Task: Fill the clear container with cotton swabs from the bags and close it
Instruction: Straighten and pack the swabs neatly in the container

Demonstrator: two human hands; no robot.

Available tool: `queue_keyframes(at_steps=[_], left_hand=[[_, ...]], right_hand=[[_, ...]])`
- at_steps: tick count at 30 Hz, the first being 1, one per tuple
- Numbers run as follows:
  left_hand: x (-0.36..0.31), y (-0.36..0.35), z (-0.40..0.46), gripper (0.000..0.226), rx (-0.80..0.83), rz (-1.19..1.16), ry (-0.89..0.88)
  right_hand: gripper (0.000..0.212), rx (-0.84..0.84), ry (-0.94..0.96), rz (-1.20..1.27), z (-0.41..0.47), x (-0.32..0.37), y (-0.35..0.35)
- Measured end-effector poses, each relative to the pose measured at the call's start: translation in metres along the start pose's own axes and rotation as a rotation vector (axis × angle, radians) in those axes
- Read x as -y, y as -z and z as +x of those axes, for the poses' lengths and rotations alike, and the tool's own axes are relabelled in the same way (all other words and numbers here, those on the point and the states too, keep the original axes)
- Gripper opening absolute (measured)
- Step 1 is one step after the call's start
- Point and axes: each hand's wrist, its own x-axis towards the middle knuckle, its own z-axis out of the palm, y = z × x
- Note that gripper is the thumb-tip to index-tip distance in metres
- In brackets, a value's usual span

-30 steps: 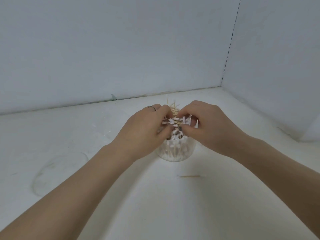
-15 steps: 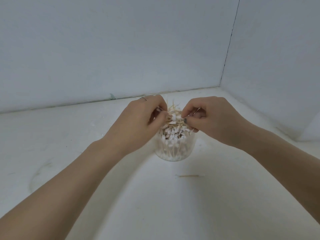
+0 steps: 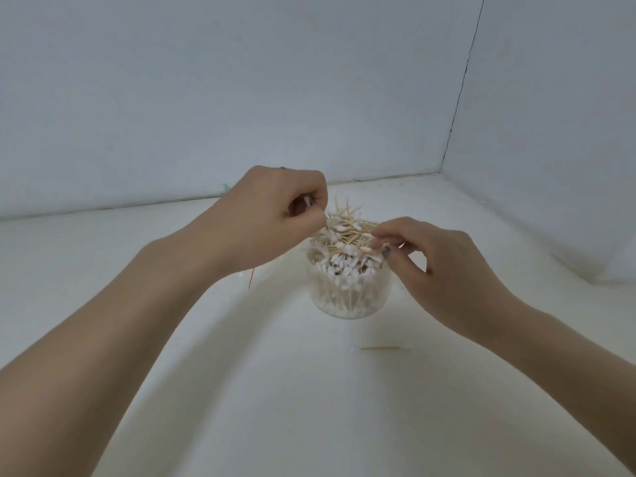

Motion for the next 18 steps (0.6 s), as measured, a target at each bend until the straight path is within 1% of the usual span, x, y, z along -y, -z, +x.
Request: queue_keyframes(at_steps=[3,7,12,15,18], left_hand=[[-0.003,-0.001,0.007,0.016,0.088,0.031,0.009],[-0.004,-0.005,0.014,0.019,0.202,0.100,0.038],[-0.005,0.015,0.019,0.017,0.177,0.106,0.040],[-0.004,0.021,0.023,0.018,0.252,0.141,0.069],[-0.003,0.017,0.027,0.018,0.316,0.166,0.053]], right_hand=[[0.026,-0.090,0.063,-0.067,-0.011,-0.006,-0.015],[0.036,-0.124,0.170,-0.132,-0.021,-0.013,-0.030],[0.036,-0.140,0.186,-0.094,-0.020,-0.016,-0.032],[0.039,-0.153,0.198,-0.081,-0.019,-0.016,-0.033],[0.039,-0.165,0.215,-0.092,-0.021,-0.017,-0.036]])
